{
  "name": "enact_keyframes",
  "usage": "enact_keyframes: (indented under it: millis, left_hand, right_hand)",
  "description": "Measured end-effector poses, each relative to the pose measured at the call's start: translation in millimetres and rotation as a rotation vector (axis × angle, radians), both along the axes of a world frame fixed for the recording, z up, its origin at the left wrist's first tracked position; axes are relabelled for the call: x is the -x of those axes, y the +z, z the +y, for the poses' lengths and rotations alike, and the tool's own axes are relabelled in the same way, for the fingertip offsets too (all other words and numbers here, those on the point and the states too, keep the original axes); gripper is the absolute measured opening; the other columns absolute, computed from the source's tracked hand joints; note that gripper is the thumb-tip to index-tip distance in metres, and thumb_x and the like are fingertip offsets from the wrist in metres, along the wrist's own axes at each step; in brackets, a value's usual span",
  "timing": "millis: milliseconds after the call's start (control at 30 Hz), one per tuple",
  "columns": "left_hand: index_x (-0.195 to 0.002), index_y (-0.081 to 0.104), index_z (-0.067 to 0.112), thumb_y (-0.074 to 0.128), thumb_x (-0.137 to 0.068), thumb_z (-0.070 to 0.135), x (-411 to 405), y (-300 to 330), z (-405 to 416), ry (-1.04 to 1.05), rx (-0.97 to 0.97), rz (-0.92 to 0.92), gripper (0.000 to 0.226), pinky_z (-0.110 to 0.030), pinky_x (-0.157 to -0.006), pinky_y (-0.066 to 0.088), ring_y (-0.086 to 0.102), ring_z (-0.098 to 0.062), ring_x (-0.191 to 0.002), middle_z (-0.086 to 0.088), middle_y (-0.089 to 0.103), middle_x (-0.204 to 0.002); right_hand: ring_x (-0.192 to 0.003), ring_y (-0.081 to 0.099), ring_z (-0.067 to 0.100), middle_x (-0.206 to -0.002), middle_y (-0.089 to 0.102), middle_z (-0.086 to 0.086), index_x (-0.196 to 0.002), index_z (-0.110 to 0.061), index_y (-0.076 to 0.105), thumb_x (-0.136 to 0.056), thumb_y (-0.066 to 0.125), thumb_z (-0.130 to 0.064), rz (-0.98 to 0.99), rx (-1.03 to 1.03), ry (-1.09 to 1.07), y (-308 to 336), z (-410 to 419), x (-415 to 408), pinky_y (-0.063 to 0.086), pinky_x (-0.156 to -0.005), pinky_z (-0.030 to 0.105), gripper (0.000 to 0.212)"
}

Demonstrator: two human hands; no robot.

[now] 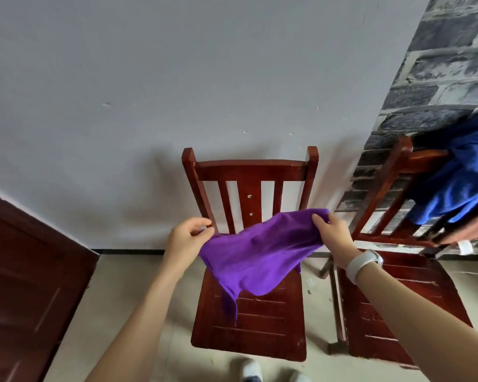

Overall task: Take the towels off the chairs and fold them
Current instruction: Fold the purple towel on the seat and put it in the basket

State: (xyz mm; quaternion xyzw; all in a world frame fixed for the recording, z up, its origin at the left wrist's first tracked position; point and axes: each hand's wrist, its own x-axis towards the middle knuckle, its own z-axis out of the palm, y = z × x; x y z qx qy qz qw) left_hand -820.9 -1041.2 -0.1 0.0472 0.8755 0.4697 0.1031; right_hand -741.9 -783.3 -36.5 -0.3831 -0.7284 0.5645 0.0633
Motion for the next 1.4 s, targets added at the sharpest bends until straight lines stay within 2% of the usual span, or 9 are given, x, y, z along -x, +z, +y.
enact_keyframes:
  millis: [167, 400, 567, 667, 767, 900, 1000, 1167, 1400]
  left_hand:
    - [-0.106, 0.067, 0.004, 0.051, -0.091, 0.01, -3, -34, -20, 0.124, 0.02, 0.035, 0.022, -0.026, -0.084, 0.043, 0.058, -0.019, -0.097, -0.007, 0.067, -0.105]
    - [-0.101, 0.067, 0.007, 0.047, -0.091, 0.002, -3, -61, -20, 0.0, 0.016, -0.002, 0.024, -0.035, -0.087, 0.049, 0.059, -0.02, -0.094, -0.003, 0.065, -0.098]
    - [-0.096, 0.067, 0.005, 0.044, -0.091, -0.001, 2, -55, -13, -0.06, 0.034, 0.04, 0.024, -0.027, -0.084, 0.039, 0.056, -0.018, -0.095, -0.004, 0.064, -0.097]
    - [-0.099, 0.065, 0.012, 0.052, -0.089, 0.004, 4, -49, -8, -0.115, -0.007, -0.031, 0.018, -0.028, -0.085, 0.042, 0.056, -0.019, -0.098, -0.004, 0.063, -0.102]
    - [-0.104, 0.061, 0.026, 0.068, -0.08, 0.015, 5, -46, -9, -0.254, 0.078, -0.112, 0.027, -0.034, -0.092, 0.046, 0.057, -0.02, -0.101, -0.002, 0.059, -0.11]
    - [-0.124, 0.056, 0.014, 0.068, -0.08, 0.011, -4, -54, -7, -0.364, 0.388, 0.03, 0.046, -0.028, -0.092, 0.04, 0.05, -0.022, -0.102, -0.003, 0.038, -0.106]
    - [-0.125, 0.056, 0.008, 0.057, -0.087, 0.007, -13, -66, -10, -0.365, 0.49, 0.071, 0.038, -0.028, -0.092, 0.039, 0.05, -0.026, -0.105, -0.003, 0.034, -0.101]
    - [-0.099, 0.069, -0.002, 0.061, -0.081, -0.004, -21, -96, -36, -0.248, 0.39, 0.09, 0.02, -0.033, -0.1, 0.035, 0.05, -0.034, -0.11, -0.022, 0.047, -0.118]
    - [-0.11, 0.057, -0.005, 0.048, -0.092, 0.004, -49, -126, -63, 0.015, 0.133, -0.08, 0.022, -0.03, -0.081, 0.036, 0.053, -0.024, -0.093, -0.018, 0.061, -0.103]
  right_hand:
    - [-0.084, 0.05, 0.023, -0.089, 0.057, 0.011, -0.097, -0.008, 0.061, -0.091, 0.053, -0.019, -0.147, -0.214, 0.102, -14, 36, -28, 0.034, -0.072, 0.028, 0.015]
    - [-0.078, 0.052, 0.02, -0.098, 0.055, 0.013, -0.097, -0.013, 0.057, -0.088, 0.05, -0.004, -0.083, -0.034, -0.04, -26, 59, -49, 0.043, -0.061, 0.027, 0.015]
    - [-0.072, 0.054, 0.022, -0.099, 0.058, 0.016, -0.082, -0.018, 0.063, -0.082, 0.036, 0.015, -0.024, 0.145, -0.057, -28, 67, -62, 0.047, -0.055, 0.025, 0.042]
    - [-0.084, 0.056, 0.025, -0.101, 0.058, 0.016, -0.086, -0.014, 0.064, -0.083, 0.039, 0.017, -0.016, 0.166, -0.019, -24, 68, -68, 0.052, -0.069, 0.031, 0.039]
    - [-0.095, 0.058, 0.027, -0.107, 0.06, 0.015, -0.099, -0.014, 0.064, -0.085, 0.047, 0.011, -0.081, 0.034, 0.071, -21, 69, -75, 0.052, -0.086, 0.037, 0.033]
    - [-0.105, 0.056, 0.023, -0.112, 0.061, 0.009, -0.119, -0.005, 0.06, -0.081, 0.054, 0.006, -0.222, -0.41, 0.348, -25, 64, -85, 0.041, -0.092, 0.025, 0.04]
    - [-0.101, 0.053, 0.027, -0.108, 0.054, 0.011, -0.119, -0.006, 0.059, -0.082, 0.056, 0.001, -0.293, -0.502, 0.375, -32, 53, -95, 0.038, -0.089, 0.027, 0.038]
    - [-0.078, 0.05, 0.017, -0.092, 0.047, 0.0, -0.091, -0.004, 0.067, -0.081, 0.064, -0.006, -0.262, -0.558, 0.329, -45, 36, -120, 0.037, -0.067, 0.019, 0.011]
    - [-0.065, 0.053, 0.013, -0.074, 0.057, 0.0, -0.087, -0.012, 0.054, -0.085, 0.059, -0.002, -0.135, -0.301, 0.108, -67, 4, -149, 0.041, -0.058, 0.007, 0.011]
